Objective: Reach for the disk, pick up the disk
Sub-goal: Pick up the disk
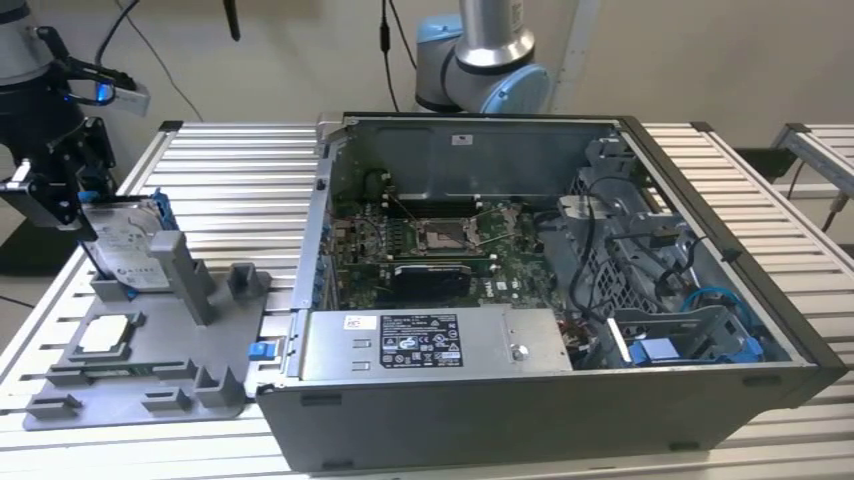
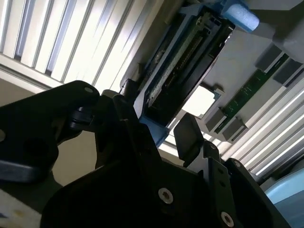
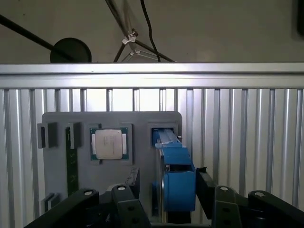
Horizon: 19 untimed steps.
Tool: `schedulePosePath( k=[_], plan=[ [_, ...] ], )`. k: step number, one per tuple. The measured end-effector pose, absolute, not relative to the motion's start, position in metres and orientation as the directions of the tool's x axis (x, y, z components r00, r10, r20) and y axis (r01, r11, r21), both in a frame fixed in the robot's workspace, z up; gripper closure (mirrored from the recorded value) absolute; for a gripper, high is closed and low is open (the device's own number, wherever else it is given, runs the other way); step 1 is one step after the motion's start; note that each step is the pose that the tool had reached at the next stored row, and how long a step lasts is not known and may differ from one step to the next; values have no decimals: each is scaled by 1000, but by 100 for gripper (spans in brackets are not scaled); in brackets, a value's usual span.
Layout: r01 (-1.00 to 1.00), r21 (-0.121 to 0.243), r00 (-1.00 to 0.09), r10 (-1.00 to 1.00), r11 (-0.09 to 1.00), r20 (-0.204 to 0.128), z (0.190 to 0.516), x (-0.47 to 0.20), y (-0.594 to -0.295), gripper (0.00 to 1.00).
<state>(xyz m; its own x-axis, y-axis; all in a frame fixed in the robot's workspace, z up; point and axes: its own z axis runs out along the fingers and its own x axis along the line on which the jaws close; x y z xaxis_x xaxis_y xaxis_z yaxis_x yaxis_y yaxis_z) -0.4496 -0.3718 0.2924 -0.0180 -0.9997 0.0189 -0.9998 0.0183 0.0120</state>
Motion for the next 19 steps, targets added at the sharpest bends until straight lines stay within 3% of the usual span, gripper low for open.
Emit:
schedulePosePath(
  k=[19],
  plan=[
    [-1000,12,-18,-1000,18,7,264,-450,-370,0]
  ],
)
